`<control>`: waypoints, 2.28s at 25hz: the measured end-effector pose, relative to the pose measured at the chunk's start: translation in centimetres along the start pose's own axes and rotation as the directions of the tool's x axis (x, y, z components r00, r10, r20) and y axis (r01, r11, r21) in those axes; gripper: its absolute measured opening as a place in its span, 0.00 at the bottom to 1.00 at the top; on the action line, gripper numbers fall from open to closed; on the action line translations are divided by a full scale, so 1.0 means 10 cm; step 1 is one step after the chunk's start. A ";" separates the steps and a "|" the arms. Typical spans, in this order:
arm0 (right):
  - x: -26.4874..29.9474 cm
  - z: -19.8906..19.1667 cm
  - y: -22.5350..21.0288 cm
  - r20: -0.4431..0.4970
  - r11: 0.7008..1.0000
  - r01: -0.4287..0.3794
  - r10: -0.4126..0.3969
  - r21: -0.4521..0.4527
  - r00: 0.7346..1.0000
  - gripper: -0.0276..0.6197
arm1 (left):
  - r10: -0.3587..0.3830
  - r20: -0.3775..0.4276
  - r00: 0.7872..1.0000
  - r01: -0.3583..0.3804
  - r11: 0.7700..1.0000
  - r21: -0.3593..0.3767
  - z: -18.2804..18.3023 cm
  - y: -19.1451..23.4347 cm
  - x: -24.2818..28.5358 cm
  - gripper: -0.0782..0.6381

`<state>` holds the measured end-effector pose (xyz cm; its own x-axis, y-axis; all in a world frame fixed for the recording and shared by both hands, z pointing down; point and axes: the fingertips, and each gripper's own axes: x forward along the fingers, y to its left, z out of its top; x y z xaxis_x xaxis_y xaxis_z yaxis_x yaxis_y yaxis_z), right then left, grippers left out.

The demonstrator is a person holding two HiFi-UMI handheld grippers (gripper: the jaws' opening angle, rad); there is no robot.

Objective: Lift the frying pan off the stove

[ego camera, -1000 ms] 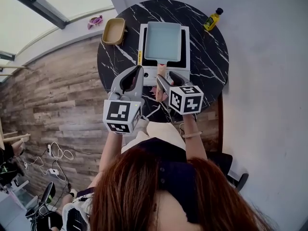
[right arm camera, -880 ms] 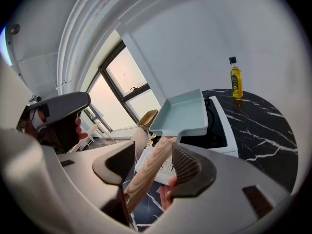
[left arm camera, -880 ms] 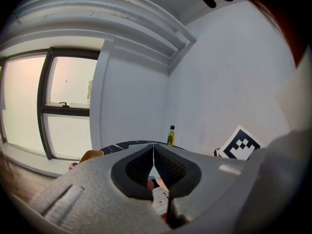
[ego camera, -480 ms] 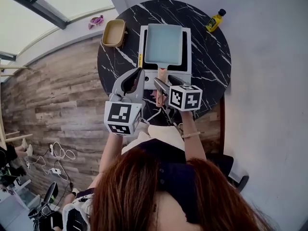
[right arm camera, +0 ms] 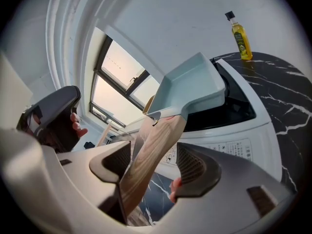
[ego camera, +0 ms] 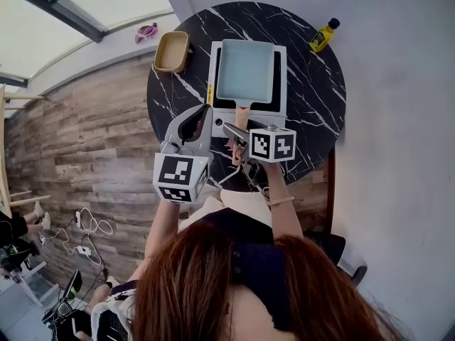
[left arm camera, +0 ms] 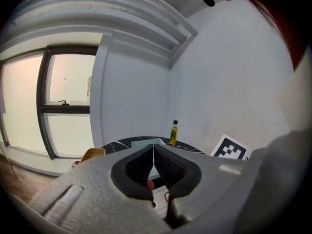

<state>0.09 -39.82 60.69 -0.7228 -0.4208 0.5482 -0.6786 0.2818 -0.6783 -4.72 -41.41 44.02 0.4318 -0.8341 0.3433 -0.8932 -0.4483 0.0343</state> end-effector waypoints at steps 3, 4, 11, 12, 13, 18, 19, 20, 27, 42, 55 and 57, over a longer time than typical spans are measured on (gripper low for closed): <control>0.01 -0.01 0.02 -0.004 0.999 -0.032 0.032 0.003 0.999 0.47 | 0.001 -0.011 1.000 -0.001 1.000 0.006 -0.02 -0.01 0.01 0.13; 0.02 0.00 0.01 -0.005 0.999 -0.038 0.038 0.006 0.999 0.47 | 0.001 -0.015 1.000 -0.001 1.000 0.007 -0.03 -0.01 0.02 0.13; 0.08 0.03 0.10 0.011 0.984 -0.144 0.144 0.105 0.990 0.37 | 0.001 -0.032 1.000 -0.001 1.000 0.008 -0.07 0.01 0.06 0.13; 0.08 0.03 0.10 0.011 0.982 -0.151 0.150 0.110 0.989 0.36 | 0.002 -0.032 0.999 -0.002 1.000 0.007 -0.07 0.01 0.06 0.13; 0.08 0.03 0.10 0.010 0.982 -0.154 0.154 0.113 0.988 0.35 | 0.002 -0.032 0.999 -0.002 1.000 0.006 -0.08 0.02 0.06 0.13; 0.06 0.06 0.09 0.050 0.967 -0.186 0.180 0.174 0.982 0.31 | 0.009 -0.031 0.999 -0.009 1.000 0.010 -0.09 0.03 0.03 0.13; 0.05 0.07 0.09 0.063 0.962 -0.193 0.184 0.191 0.981 0.29 | 0.011 -0.031 0.999 -0.011 1.000 0.011 -0.09 0.02 0.01 0.13; 0.04 0.07 0.09 0.072 0.959 -0.197 0.186 0.203 0.980 0.28 | 0.012 -0.030 0.999 -0.012 1.000 0.012 -0.09 0.02 -0.01 0.13; 0.02 0.06 0.09 0.087 0.952 -0.194 0.178 0.237 0.980 0.26 | 0.019 -0.021 1.000 -0.019 1.000 0.014 -0.08 0.02 -0.09 0.13; 0.01 -0.05 0.10 0.083 0.951 -0.184 0.169 0.247 0.982 0.26 | 0.021 -0.007 1.000 -0.021 1.000 0.003 -0.09 0.04 -0.14 0.13; -0.06 -0.04 0.17 0.115 0.952 -0.205 0.183 0.226 0.976 0.27 | 0.011 0.012 1.000 -0.011 1.000 0.004 -0.12 0.03 -0.18 0.13; -0.10 -0.07 0.21 0.116 0.954 -0.205 0.183 0.220 0.976 0.27 | 0.010 0.021 1.000 -0.010 1.000 0.006 -0.11 0.01 -0.23 0.13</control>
<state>-0.66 -38.24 59.05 -0.8150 -0.4587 0.3542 -0.4698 0.1650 -0.8672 -5.95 -39.21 44.22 0.4252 -0.8450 0.3242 -0.8969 -0.4415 0.0253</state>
